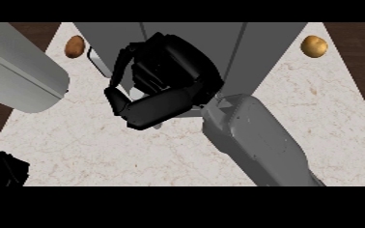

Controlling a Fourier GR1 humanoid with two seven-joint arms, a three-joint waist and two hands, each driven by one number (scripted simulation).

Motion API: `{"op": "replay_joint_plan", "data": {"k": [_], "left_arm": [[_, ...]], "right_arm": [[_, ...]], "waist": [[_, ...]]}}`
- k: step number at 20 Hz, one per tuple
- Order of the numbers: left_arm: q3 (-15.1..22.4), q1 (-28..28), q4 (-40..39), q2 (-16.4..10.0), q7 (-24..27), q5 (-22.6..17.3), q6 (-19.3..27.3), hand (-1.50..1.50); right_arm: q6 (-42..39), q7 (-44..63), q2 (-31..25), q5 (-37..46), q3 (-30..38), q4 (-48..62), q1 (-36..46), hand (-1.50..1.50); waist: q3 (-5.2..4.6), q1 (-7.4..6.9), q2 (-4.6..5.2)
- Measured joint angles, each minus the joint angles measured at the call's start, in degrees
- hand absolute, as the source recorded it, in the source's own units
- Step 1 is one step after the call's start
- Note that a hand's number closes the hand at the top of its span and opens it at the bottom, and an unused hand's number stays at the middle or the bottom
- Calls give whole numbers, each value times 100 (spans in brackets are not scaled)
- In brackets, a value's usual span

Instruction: Pick up the wine, place it into the cabinet and close the cabinet

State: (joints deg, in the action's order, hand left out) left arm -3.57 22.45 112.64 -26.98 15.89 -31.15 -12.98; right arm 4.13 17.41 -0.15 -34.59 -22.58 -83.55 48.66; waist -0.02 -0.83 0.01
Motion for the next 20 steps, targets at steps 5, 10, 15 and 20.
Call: {"op": "replay_joint_plan", "data": {"k": [5, 10, 15, 20], "left_arm": [[-57, -56, -37, 136, -72, 111, -84, 150], [-47, -184, -16, 235, -219, 189, -35, 150], [-43, -343, -2, 257, -350, 204, 5, 150], [-67, -460, -131, 272, -357, 193, -53, 150]], "right_arm": [[-368, -403, 17, 170, 273, 679, 79, 150], [-899, -614, -14, 179, 422, 1007, 131, 150], [-1415, -938, -78, 219, 477, 1333, 204, 150], [-1684, -1087, -78, 253, 512, 1574, 324, 150]], "waist": [[-7, -5, -39], [-39, -35, -114], [-54, -92, -173], [-71, -120, -190]]}}
